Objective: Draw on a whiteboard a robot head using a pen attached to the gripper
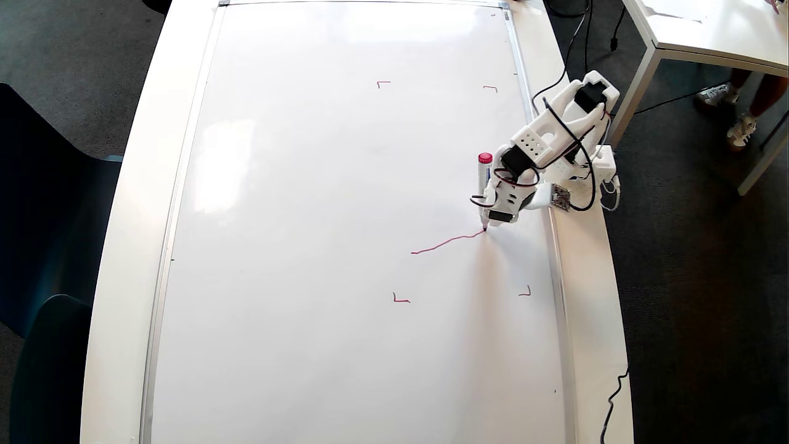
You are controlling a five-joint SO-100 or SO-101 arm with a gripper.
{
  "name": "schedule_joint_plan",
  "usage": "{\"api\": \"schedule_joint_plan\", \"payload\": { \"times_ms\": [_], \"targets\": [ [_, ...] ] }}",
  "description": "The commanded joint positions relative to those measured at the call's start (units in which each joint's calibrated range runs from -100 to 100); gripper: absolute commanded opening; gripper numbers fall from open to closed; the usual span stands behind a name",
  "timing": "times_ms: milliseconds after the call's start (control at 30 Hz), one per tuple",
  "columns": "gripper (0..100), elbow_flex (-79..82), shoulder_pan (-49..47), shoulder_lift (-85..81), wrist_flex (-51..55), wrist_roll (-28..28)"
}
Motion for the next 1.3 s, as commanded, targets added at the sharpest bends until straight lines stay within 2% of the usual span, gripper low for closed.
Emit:
{"api": "schedule_joint_plan", "payload": {
  "times_ms": [0,233,600,1267],
  "targets": [
    [1,1.15,2.43,-0.04,0.15,0.28],
    [1,3.06,9.13,-0.04,0.84,5.32],
    [1,3.51,27.18,-0.04,5.27,14.0],
    [1,-3.12,55.69,0.8,4.23,31.59]
  ]
}}
